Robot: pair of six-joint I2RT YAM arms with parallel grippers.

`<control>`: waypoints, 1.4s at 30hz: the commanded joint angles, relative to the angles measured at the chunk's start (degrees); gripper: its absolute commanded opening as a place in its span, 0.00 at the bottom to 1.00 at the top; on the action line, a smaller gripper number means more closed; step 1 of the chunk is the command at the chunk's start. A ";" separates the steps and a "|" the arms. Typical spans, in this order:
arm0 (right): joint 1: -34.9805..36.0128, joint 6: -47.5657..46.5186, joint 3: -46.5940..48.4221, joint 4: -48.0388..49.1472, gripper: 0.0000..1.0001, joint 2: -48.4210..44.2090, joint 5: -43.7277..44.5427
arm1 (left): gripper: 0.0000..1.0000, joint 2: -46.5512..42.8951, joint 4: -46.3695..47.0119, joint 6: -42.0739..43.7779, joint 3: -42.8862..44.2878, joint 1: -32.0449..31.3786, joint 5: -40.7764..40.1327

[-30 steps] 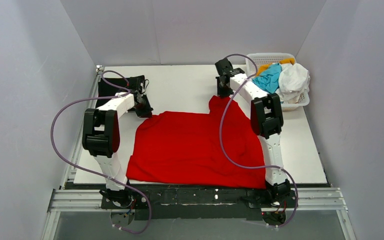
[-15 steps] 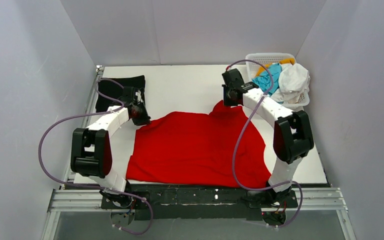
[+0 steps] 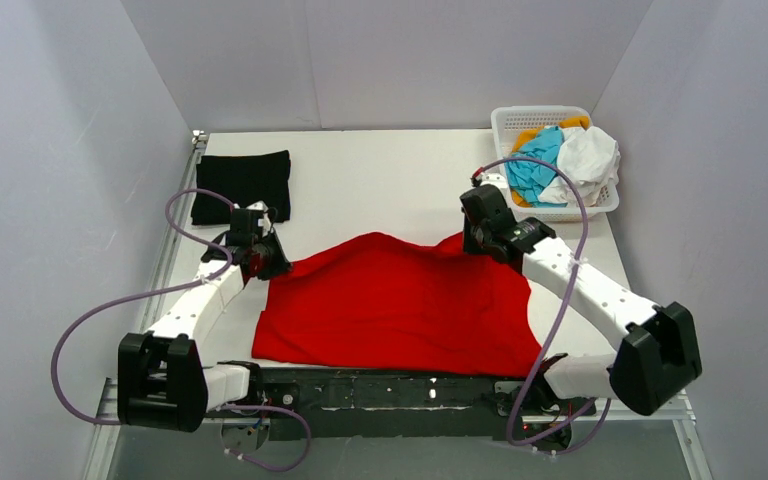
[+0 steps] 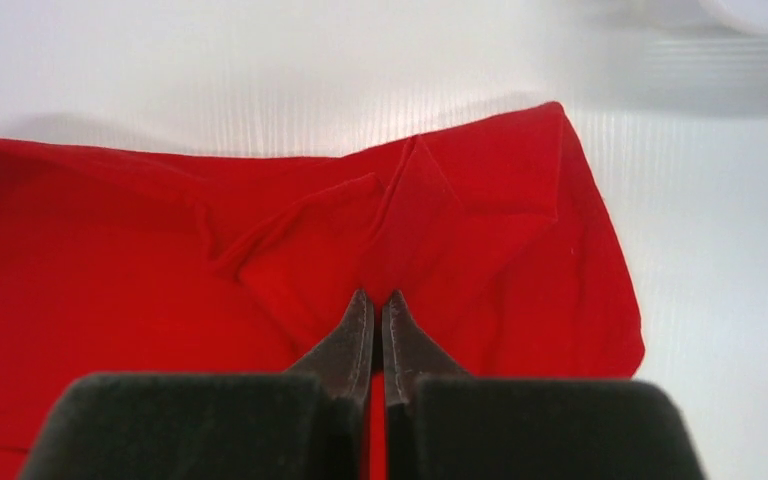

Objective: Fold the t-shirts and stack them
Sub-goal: Fold the other side of the tshirt into a rectangle

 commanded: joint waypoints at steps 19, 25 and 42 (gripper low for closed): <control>7.63 8.49 -14.86 -8.48 0.01 -22.07 -1.95 | 0.00 -17.28 -9.28 -2.19 -8.91 -0.20 -12.16; 8.30 7.68 -15.69 -9.32 0.01 -22.59 -2.57 | 0.00 -17.08 -8.17 -2.73 -10.85 -0.21 -10.52; 13.42 19.07 -23.28 -22.38 0.66 -33.58 -21.98 | 0.97 -25.59 -16.79 -8.68 -13.40 -0.20 -23.66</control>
